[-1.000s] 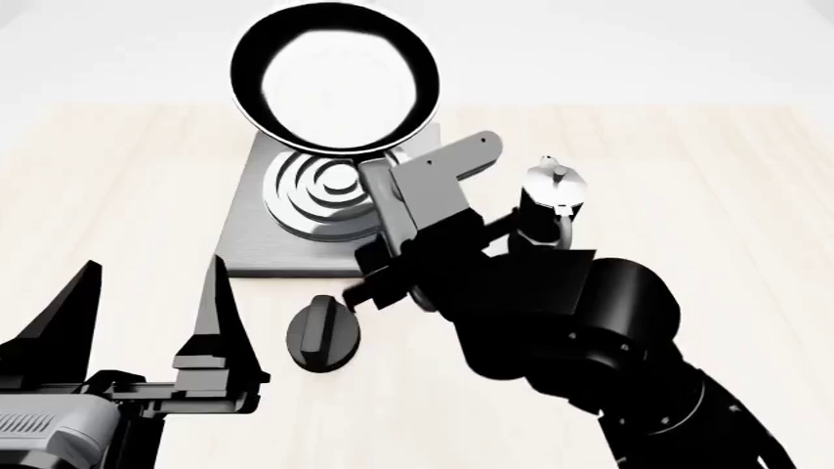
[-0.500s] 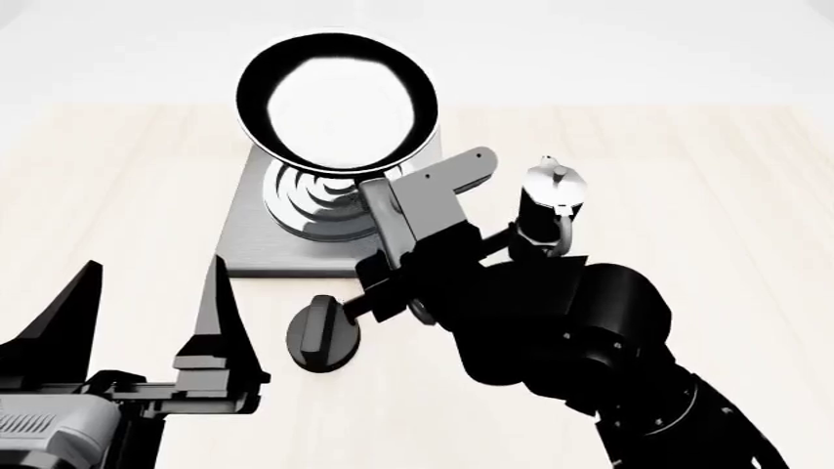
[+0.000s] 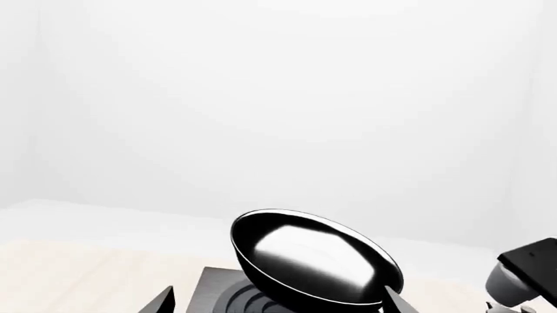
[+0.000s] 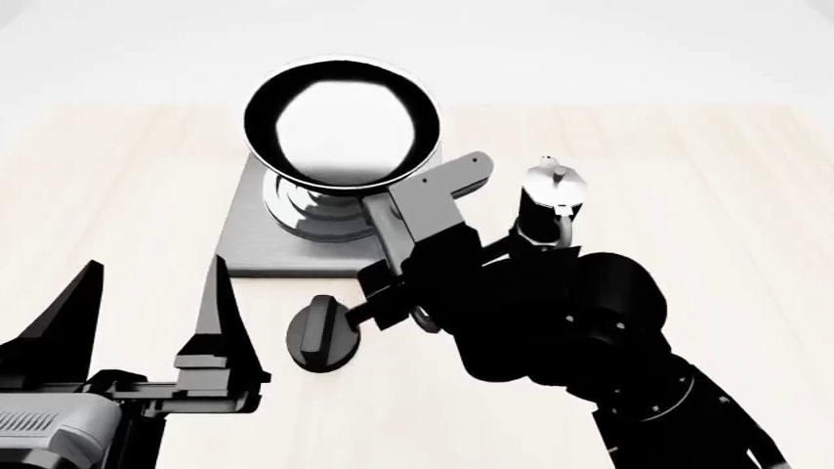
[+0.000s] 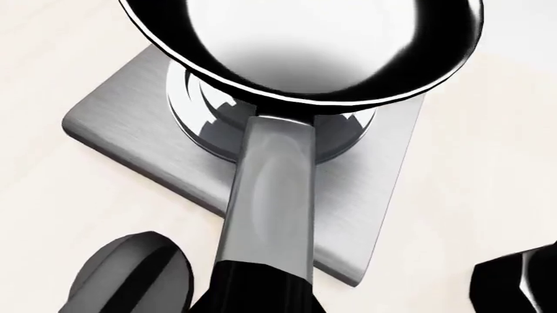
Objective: Put the frying pan on the stove.
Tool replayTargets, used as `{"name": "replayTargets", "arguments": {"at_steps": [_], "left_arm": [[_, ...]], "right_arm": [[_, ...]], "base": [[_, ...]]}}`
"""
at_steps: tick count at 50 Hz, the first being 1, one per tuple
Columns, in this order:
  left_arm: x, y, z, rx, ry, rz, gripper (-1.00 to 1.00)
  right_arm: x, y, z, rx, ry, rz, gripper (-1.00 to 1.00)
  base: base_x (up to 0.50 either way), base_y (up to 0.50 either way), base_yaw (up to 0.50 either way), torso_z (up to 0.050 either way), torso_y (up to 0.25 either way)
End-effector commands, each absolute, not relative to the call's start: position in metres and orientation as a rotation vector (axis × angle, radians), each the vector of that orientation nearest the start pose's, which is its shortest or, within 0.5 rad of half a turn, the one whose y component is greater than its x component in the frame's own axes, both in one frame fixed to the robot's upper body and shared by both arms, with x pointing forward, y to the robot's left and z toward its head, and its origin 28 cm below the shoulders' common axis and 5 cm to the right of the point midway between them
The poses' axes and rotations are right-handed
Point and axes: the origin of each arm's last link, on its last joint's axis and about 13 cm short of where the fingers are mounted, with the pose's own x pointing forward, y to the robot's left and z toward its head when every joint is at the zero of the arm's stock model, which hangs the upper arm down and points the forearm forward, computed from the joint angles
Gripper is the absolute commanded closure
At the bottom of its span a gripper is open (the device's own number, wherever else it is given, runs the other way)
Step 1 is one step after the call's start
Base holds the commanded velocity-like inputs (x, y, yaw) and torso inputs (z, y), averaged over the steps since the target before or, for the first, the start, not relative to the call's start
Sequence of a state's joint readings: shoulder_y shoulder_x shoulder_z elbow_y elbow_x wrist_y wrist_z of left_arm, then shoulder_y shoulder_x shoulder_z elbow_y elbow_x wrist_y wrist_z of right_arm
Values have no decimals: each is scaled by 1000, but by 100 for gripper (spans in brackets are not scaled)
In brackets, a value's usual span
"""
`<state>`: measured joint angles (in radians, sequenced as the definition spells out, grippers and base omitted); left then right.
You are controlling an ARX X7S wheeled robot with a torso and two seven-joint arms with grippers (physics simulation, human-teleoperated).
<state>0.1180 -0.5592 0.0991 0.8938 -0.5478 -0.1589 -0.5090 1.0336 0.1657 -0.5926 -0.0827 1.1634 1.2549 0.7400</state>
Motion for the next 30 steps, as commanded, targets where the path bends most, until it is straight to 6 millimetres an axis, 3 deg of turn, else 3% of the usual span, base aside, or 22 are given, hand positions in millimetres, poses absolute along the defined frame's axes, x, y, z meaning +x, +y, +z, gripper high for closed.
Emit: {"name": "replayTargets", "arguments": {"at_steps": [1,30], "left_arm": [[147,228,163,-131,-416,-40,-100],[146,229,164,-134,-417,-38,-100]], "right_arm": [[287,-7,220,-257,383,356,100],[289,-5,205,-265,414,368,100]], "base": [[0,0,0,0,0],[0,0,0,0,2]]}}
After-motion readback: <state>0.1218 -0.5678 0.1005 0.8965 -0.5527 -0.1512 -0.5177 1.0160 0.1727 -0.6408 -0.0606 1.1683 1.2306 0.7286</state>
